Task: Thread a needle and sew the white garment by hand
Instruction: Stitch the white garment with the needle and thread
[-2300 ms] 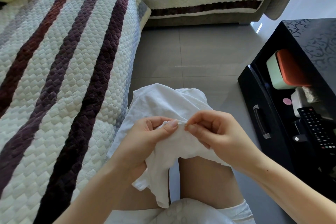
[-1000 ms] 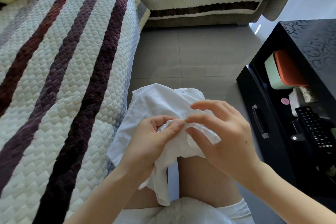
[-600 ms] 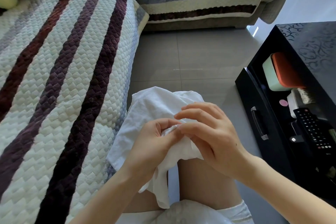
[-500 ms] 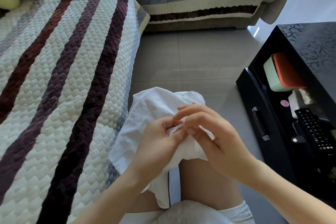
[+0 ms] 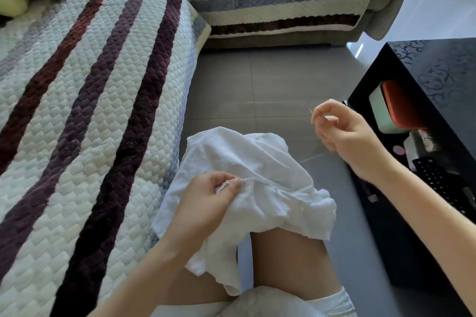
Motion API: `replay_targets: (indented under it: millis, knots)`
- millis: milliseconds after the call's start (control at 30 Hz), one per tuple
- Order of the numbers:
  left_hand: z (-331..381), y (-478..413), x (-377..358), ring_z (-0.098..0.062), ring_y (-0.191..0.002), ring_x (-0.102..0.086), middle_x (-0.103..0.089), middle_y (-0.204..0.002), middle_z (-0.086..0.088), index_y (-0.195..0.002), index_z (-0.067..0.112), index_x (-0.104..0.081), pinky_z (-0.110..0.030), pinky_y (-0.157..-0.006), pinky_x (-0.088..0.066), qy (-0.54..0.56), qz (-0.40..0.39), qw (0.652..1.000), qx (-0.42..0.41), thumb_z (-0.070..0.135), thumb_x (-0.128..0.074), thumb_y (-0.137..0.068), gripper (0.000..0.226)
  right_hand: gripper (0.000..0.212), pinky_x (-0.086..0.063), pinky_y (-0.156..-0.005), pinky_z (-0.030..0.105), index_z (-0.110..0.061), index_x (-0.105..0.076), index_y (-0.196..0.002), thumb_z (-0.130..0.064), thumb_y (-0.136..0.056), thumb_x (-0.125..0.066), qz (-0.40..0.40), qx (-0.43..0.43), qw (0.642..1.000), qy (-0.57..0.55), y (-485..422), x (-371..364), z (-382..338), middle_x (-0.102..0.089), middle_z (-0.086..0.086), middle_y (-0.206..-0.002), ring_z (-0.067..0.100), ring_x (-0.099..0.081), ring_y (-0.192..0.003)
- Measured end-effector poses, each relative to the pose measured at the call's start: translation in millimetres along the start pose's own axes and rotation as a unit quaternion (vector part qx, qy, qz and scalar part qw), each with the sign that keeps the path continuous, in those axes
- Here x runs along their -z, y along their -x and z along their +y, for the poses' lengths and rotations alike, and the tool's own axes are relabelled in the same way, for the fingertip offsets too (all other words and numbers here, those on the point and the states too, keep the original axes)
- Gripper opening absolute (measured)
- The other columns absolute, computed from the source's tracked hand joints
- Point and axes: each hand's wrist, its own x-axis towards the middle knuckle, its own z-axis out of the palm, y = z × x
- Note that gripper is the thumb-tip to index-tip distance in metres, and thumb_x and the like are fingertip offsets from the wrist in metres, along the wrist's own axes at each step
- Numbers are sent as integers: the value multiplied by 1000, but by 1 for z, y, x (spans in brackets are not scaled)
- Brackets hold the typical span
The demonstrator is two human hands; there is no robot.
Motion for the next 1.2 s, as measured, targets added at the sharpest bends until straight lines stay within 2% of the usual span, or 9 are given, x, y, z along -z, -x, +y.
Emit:
replay_targets:
  millis: [100,233,367,467,567,667,833,1067,1200]
  knots:
    - [-2,0,8,-17,-94,-67,-74,-88,1,-88,19,-73,-33,-86,-51,36,-19,999,24,20,-60,-92,14,20,-32,-52,25,-18,-55,-81,-7,-96,-47,159,-30,972,169,-47,50,45,-52,-4,-62,15,-43,-54]
    - [-4,3,10,-19,-96,-67,-74,-91,-1,-91,16,-74,-35,-88,-52,43,-23,998,36,20,-61,-91,14,22,-39,-86,41,-9,-54,-110,-19,-97,-39,336,-174,845,378,-66,105,77,-62,24,-109,43,-55,-102]
    - [-3,4,9,-17,-94,-67,-74,-89,1,-89,18,-74,-31,-84,-51,45,-18,998,31,21,-62,-90,13,17,-41,-81,37,-18,-63,-99,-31,-91,-54,247,-53,887,386,-57,67,54,-67,8,-89,36,-60,-91]
    - [-2,4,8,-14,-91,-67,-74,-84,4,-85,21,-74,-27,-79,-48,40,-19,999,24,20,-61,-90,14,16,-44,-65,31,-27,-67,-81,-42,-82,-62,69,84,940,325,-22,24,28,-61,-7,-65,17,-57,-65]
    - [0,4,7,-13,-91,-67,-74,-85,4,-86,21,-74,-25,-78,-48,33,-16,999,19,22,-62,-90,13,14,-34,-54,12,-27,-72,-79,-41,-78,-69,-65,164,932,317,13,-5,17,-45,-19,-50,1,-42,-49]
    - [2,4,7,-14,-93,-67,-74,-86,4,-86,21,-74,-30,-84,-51,30,-16,999,19,22,-62,-90,13,23,-40,-51,15,-23,-73,-78,-43,-79,-61,-53,269,880,387,29,-22,28,-54,-23,-57,-4,-42,-48]
    - [3,6,7,-14,-93,-67,-74,-86,4,-85,22,-74,-30,-85,-51,32,-16,999,18,22,-63,-89,12,16,-48,-48,24,-19,-71,-76,-33,-80,-64,-3,330,844,423,28,-27,50,-67,-10,-66,18,-64,-56]
    - [3,7,8,-15,-95,-67,-74,-88,3,-87,21,-75,-36,-91,-51,30,-22,999,18,22,-63,-89,12,16,-35,-45,20,-20,-74,-75,-29,-84,-65,-20,366,852,374,27,-29,46,-50,-9,-53,8,-32,-50]
    - [2,6,9,-18,-96,-66,-74,-89,2,-88,20,-75,-39,-92,-51,26,-23,999,23,23,-63,-89,12,18,-45,-51,24,-15,-76,-74,-28,-82,-66,-33,293,915,275,27,-20,34,-63,-11,-62,9,-49,-51]
